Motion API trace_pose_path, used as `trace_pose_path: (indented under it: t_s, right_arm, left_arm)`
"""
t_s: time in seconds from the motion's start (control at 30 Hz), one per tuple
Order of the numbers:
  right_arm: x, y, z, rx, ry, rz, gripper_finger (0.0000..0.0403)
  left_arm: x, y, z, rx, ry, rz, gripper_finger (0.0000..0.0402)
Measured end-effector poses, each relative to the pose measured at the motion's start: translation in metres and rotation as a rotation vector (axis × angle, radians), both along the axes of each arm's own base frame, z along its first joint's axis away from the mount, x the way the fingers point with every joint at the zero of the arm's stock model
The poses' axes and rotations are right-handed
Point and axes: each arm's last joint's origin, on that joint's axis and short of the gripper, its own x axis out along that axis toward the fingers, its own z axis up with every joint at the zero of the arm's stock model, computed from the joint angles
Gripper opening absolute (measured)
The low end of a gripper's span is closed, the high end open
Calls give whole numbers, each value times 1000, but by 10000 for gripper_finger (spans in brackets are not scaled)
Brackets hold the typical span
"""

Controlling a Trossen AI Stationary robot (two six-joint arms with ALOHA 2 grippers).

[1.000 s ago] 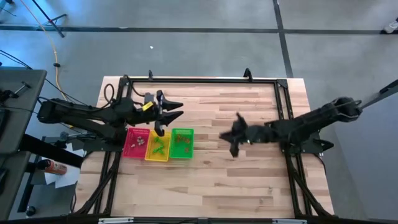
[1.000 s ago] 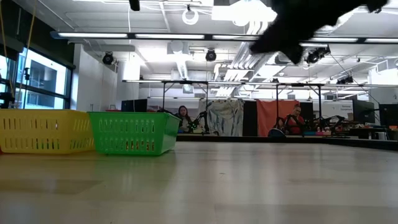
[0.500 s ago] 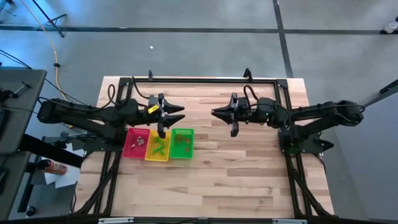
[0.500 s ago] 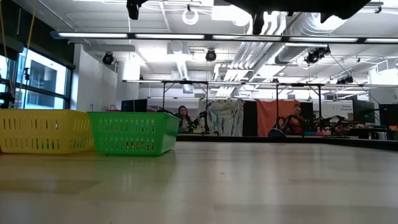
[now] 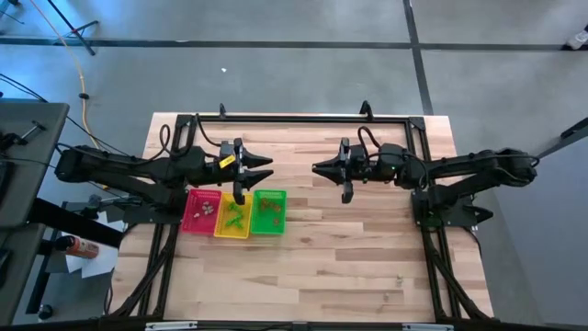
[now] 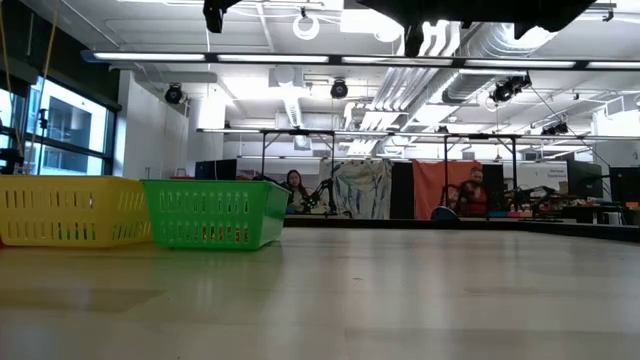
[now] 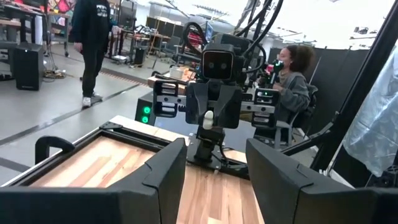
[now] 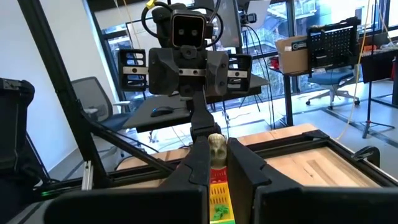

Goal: Sort Halloween decoration
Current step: Put the white skull toy into the red bin

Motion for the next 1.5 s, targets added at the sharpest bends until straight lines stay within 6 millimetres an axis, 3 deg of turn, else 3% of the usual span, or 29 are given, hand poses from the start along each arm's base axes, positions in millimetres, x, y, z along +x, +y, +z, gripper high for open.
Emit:
trace_pose_path:
  t_s: [0.3, 0.5, 0.77, 1.2, 1.5]
  right_arm:
    - [0, 0, 0, 2, 0, 0, 14]
    - [16, 6, -1, -7, 132, 26, 14]
    - [85, 12, -12, -68, 248, 71, 14]
    - [226, 14, -64, -2, 304, 249, 14]
    - [294, 15, -92, 39, 300, 275, 14]
  left_arm:
    - [0, 0, 1, -1, -12, 0, 159]
    - [-6, 0, 21, 2, -210, 2, 159]
    - [-20, 1, 42, 82, -383, 26, 159]
    - [-36, 2, 53, -20, -461, 0, 159]
    - [-38, 2, 54, -34, -467, -4, 159]
